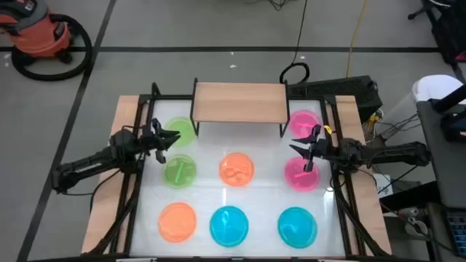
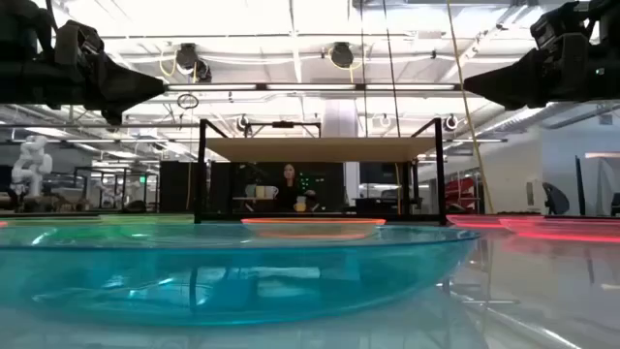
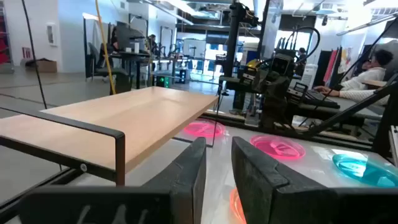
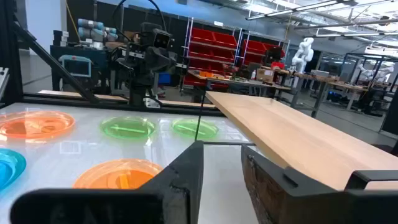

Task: Place and stack plates onto a shelf

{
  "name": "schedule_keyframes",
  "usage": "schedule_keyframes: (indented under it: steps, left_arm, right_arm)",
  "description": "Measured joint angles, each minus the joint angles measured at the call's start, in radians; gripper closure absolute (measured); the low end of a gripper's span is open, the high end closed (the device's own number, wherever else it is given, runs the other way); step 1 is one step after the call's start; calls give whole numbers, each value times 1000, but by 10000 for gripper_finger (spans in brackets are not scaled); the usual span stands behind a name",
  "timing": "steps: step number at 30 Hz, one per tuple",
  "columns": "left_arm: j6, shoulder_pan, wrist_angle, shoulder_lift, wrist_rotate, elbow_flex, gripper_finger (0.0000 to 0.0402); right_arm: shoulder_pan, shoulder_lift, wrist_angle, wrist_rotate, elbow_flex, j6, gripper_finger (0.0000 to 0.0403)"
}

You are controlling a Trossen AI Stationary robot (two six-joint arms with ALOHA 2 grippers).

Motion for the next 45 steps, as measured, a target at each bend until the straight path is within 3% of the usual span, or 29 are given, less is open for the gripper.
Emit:
schedule_keyframes:
  steps: [30,41,45]
  left_arm:
    - [0,0,0,0,0,0,321]
    - [0,0,0,0,0,0,321]
    - [0,0,0,0,0,0,321]
  right_arm:
    - [0,0,54,0,0,62,312]
    - [0,0,17,0,9,89,312]
    - [0,14,-70,-1,55,81,312]
